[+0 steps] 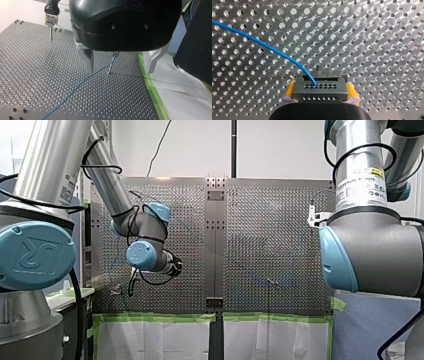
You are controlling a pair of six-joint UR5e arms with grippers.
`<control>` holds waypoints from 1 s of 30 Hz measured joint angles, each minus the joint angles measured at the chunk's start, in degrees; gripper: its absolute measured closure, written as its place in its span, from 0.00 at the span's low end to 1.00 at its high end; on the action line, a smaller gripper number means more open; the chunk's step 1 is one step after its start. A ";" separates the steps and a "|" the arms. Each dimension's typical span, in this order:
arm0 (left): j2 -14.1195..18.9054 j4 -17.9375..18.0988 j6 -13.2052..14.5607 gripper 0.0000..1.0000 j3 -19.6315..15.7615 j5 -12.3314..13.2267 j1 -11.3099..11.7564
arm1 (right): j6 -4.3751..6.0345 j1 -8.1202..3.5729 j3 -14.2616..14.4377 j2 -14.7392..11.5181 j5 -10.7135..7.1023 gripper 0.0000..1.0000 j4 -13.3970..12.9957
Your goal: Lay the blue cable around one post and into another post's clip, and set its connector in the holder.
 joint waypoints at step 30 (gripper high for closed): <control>0.00 0.01 0.01 0.00 -0.04 0.00 0.04 | 0.33 0.03 -0.76 0.31 -0.48 1.00 -0.30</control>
